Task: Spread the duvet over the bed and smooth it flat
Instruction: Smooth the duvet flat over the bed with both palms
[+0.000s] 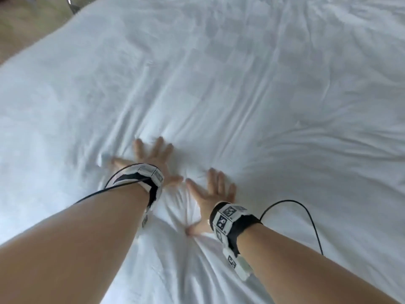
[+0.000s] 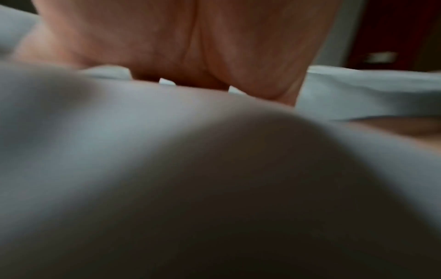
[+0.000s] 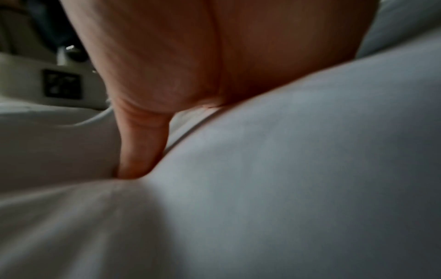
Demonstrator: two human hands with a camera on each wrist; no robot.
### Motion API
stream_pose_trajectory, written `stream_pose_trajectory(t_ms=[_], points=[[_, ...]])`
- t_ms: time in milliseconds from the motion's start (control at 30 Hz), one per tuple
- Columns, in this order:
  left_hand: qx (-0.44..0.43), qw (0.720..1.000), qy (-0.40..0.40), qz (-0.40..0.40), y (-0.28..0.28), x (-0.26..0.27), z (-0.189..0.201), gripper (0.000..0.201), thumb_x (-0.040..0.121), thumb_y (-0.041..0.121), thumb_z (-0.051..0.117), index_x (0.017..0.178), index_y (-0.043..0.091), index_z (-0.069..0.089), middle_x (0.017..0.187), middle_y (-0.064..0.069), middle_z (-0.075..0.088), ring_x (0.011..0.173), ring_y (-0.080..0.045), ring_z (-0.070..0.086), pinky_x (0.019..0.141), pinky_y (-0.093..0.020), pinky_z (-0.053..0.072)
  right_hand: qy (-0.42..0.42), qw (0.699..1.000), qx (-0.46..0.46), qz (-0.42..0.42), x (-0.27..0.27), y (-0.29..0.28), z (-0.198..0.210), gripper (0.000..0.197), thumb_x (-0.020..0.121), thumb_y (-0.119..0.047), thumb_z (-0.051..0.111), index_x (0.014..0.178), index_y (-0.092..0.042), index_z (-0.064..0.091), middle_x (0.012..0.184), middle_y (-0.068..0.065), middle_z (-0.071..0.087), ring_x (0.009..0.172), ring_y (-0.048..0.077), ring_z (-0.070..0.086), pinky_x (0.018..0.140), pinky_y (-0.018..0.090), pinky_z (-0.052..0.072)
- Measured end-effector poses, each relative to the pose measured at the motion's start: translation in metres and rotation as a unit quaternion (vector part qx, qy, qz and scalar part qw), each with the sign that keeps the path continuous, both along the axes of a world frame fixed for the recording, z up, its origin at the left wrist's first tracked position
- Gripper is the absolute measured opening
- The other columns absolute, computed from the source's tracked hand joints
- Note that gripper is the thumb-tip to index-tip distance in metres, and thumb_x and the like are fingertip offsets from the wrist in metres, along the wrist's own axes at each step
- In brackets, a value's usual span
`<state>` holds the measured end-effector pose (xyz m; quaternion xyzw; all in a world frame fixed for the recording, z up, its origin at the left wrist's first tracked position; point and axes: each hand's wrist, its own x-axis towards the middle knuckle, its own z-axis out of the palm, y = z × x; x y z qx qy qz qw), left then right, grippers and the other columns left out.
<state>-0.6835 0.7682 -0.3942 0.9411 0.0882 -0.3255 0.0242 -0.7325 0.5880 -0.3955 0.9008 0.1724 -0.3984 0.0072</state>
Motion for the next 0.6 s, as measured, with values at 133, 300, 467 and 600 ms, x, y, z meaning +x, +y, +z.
stream_pose_trajectory(t_ms=[133,300,467,600], points=[[0.029,0.992,0.015,0.121,0.115,-0.029,0.004,0.113,0.067,0.080,0.053,0.150,0.036,-0.011,0.160,0.007,-0.018,0.143,-0.047,-0.015,0.119,-0.057,-0.002,0.013,0.999,-0.017,-0.038,0.002,0.006,0.000,0.135,0.047,-0.066,0.078,0.135,-0.054,-0.024,0.141,0.012,-0.051,0.131,0.038,-0.044,0.105,0.064,-0.019],[0.049,0.993,0.037,0.097,0.132,-0.030,0.000,0.118,0.070,0.078,0.053,0.149,0.027,-0.019,0.158,-0.005,-0.026,0.148,-0.034,-0.013,0.118,-0.056,-0.006,0.021,0.998,-0.015,-0.054,0.003,0.010,0.012,0.130,0.050,-0.066,0.076,0.136,-0.055,-0.021,0.146,0.009,-0.046,0.136,0.035,-0.038,0.109,0.061,-0.013],[0.070,0.989,0.043,0.119,0.130,-0.014,-0.005,0.144,0.052,0.080,0.063,0.146,0.021,-0.029,0.151,-0.011,-0.032,0.146,-0.035,0.017,0.116,-0.055,0.020,0.007,0.969,0.090,-0.228,0.092,-0.042,0.059,0.063,0.076,-0.057,0.064,0.131,-0.031,0.049,0.150,0.004,0.036,0.137,0.026,0.035,0.112,0.045,0.030],[0.109,0.979,0.120,0.125,0.125,0.006,0.010,0.160,0.037,0.083,0.065,0.137,0.020,-0.043,0.148,-0.018,-0.041,0.146,-0.044,0.005,0.112,-0.068,0.012,-0.189,0.867,-0.041,-0.459,0.194,-0.134,0.077,0.088,0.072,-0.059,0.068,0.143,-0.017,0.035,0.146,0.019,0.037,0.132,0.041,0.037,0.107,0.049,0.034]])
